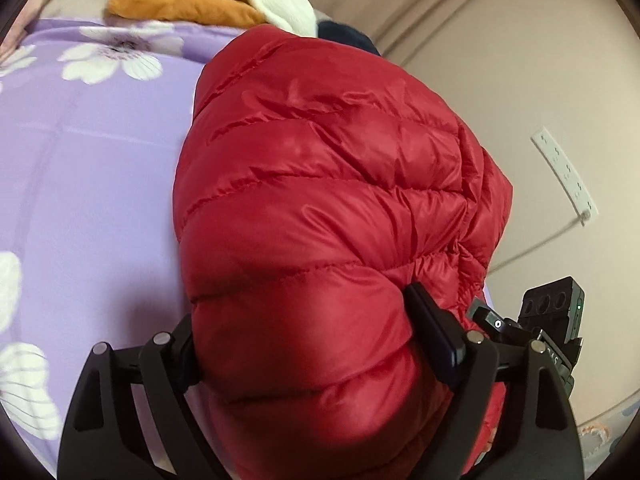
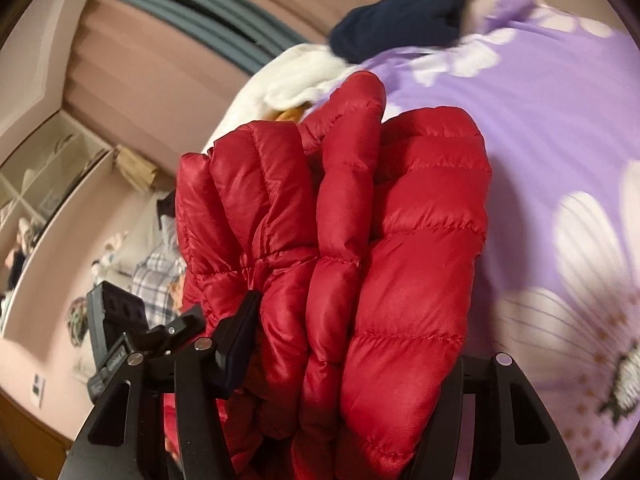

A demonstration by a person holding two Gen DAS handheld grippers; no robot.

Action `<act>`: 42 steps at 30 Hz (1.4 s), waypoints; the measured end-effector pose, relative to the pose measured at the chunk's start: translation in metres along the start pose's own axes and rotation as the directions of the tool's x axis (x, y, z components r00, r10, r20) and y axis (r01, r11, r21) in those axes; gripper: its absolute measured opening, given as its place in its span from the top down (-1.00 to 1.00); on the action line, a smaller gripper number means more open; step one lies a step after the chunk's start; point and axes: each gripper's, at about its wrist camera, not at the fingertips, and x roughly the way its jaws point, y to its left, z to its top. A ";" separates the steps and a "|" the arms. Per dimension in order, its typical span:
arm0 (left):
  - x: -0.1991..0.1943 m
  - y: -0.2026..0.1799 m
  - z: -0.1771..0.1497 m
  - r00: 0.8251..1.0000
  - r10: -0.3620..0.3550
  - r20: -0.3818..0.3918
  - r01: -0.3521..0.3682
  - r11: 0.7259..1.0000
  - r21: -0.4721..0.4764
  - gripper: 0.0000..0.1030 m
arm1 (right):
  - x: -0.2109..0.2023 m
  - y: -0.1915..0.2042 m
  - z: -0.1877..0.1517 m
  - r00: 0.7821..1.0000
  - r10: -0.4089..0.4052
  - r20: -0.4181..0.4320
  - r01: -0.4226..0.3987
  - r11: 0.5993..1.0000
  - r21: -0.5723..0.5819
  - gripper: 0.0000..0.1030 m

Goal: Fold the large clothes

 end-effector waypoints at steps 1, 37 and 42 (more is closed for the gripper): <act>-0.004 0.006 0.002 1.000 0.006 0.010 -0.006 1.000 -0.005 -0.70 | 0.007 0.006 0.002 1.000 0.008 -0.005 -0.008 1.000 -0.015 -0.16; -0.082 0.103 0.034 0.936 0.302 0.179 -0.314 0.949 0.038 -0.69 | 0.093 0.112 0.000 0.939 -0.337 0.074 0.338 0.855 -0.392 -0.49; -0.078 0.092 0.019 0.927 0.333 0.172 -0.351 0.933 0.084 -0.65 | 0.070 0.148 -0.019 0.921 -0.319 0.223 0.389 0.768 -0.508 -0.49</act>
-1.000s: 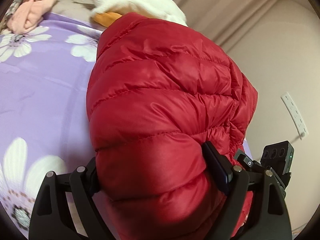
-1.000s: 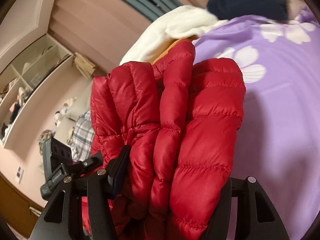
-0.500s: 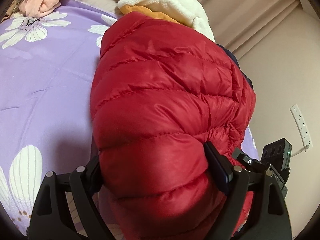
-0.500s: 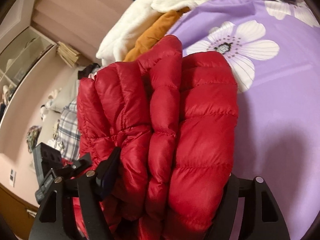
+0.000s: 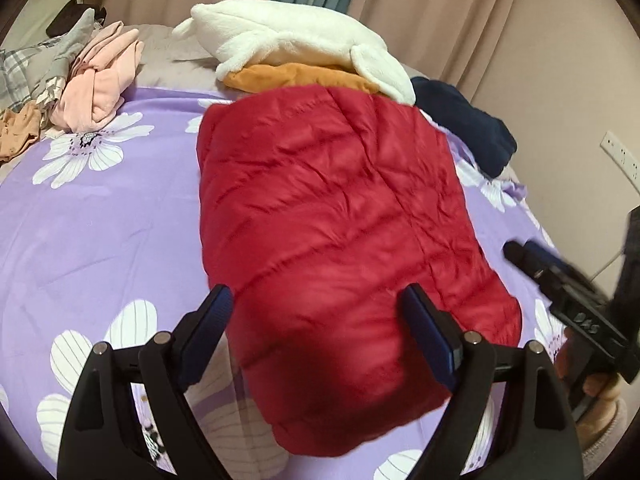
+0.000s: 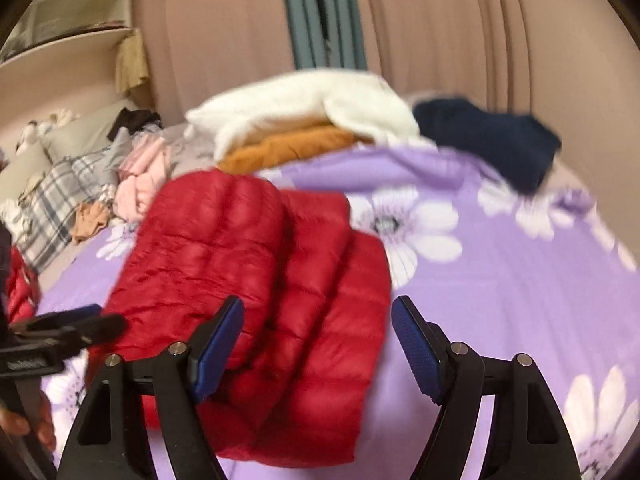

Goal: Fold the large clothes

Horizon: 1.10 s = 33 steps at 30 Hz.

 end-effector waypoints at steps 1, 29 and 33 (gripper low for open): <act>-0.001 -0.002 -0.004 1.000 -0.003 -0.004 0.003 1.000 0.003 -0.63 | -0.003 0.005 -0.001 1.000 0.019 0.016 -0.019 1.000 -0.018 -0.49; -0.055 -0.034 -0.021 0.982 0.183 0.034 -0.186 0.975 0.118 -0.99 | -0.018 0.025 -0.013 0.988 0.079 -0.131 -0.088 0.994 -0.065 -0.66; -0.091 -0.045 -0.024 0.968 0.234 0.085 -0.244 0.960 0.137 -0.99 | -0.036 0.025 -0.007 0.988 0.067 -0.138 -0.074 0.996 -0.050 -0.73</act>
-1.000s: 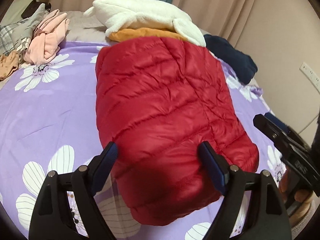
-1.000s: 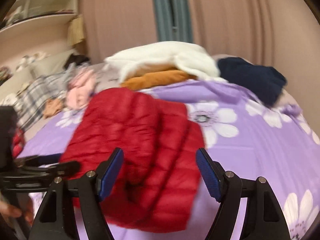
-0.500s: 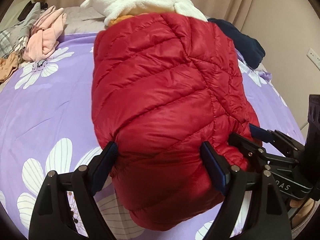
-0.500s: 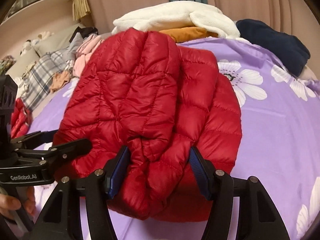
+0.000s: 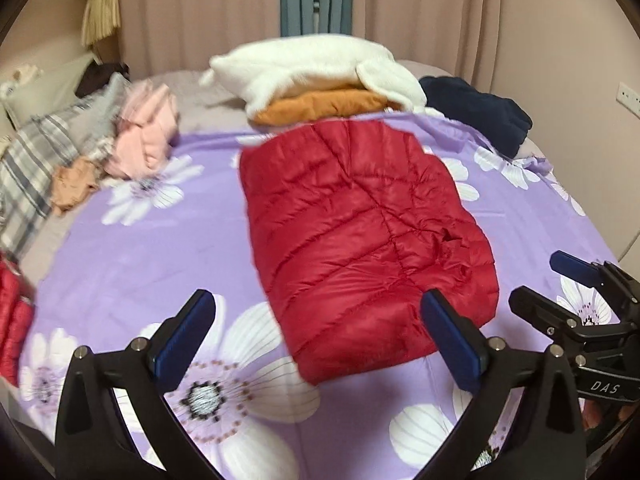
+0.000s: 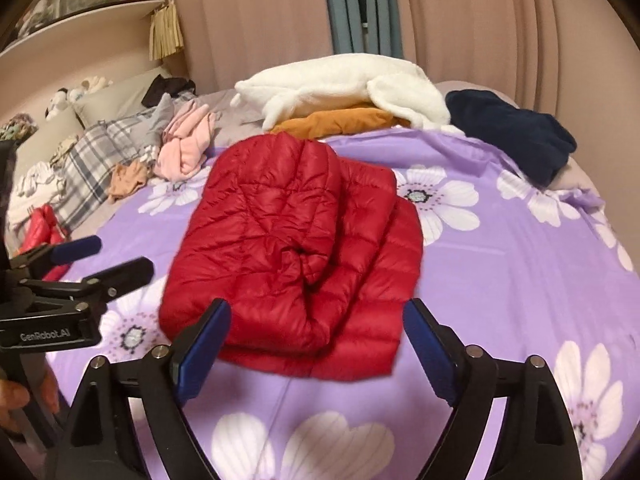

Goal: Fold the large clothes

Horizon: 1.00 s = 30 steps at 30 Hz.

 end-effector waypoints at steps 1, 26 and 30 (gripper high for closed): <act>-0.010 0.001 0.000 1.000 0.001 0.007 -0.001 1.000 -0.004 -0.99 | -0.005 0.002 0.001 1.000 -0.001 -0.001 0.001 1.000 -0.002 -0.81; -0.089 -0.003 -0.017 0.995 0.037 -0.098 -0.043 0.997 -0.060 -0.99 | -0.081 0.039 0.000 1.000 -0.006 0.028 0.007 0.999 -0.042 -0.98; -0.093 -0.004 -0.017 0.995 0.039 -0.090 -0.044 0.997 -0.058 -0.99 | -0.082 0.039 0.000 1.000 -0.001 0.027 0.002 0.999 -0.040 -0.98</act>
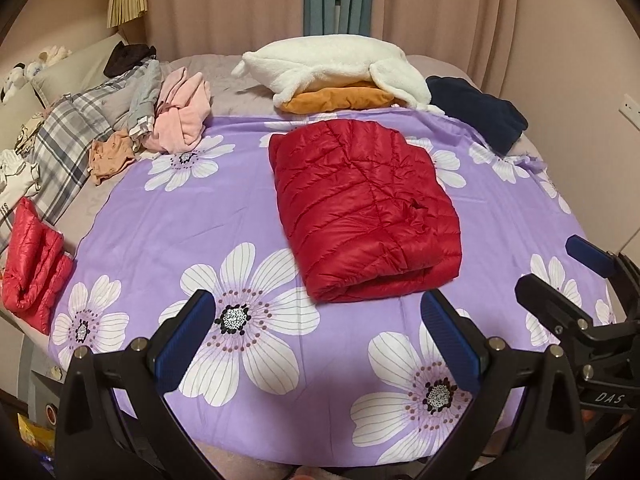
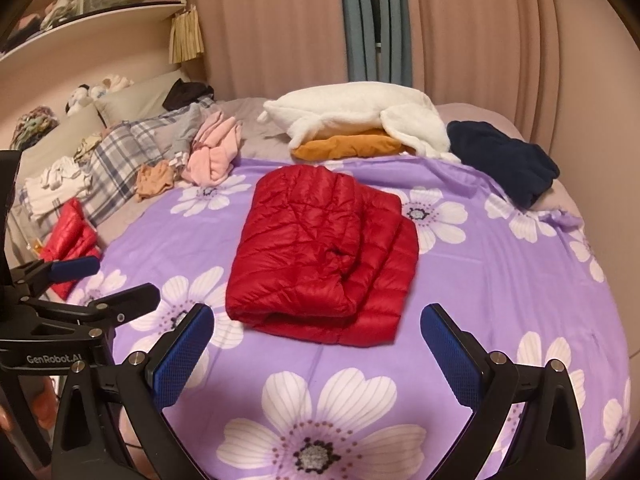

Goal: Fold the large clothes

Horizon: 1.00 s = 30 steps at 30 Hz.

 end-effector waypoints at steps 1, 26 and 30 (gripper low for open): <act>0.000 0.000 0.000 1.000 0.001 0.001 -0.001 1.000 0.000 -0.99 | 0.000 0.000 0.000 1.000 -0.001 0.000 0.001 1.000 0.001 -0.98; -0.001 -0.006 -0.001 1.000 0.001 -0.009 0.000 1.000 0.016 -0.99 | -0.003 0.002 -0.003 1.000 -0.001 -0.004 0.001 1.000 0.003 -0.98; -0.001 -0.006 -0.001 1.000 0.000 -0.008 0.000 1.000 0.016 -0.99 | -0.003 0.001 -0.002 1.000 -0.001 -0.002 0.001 1.000 0.002 -0.98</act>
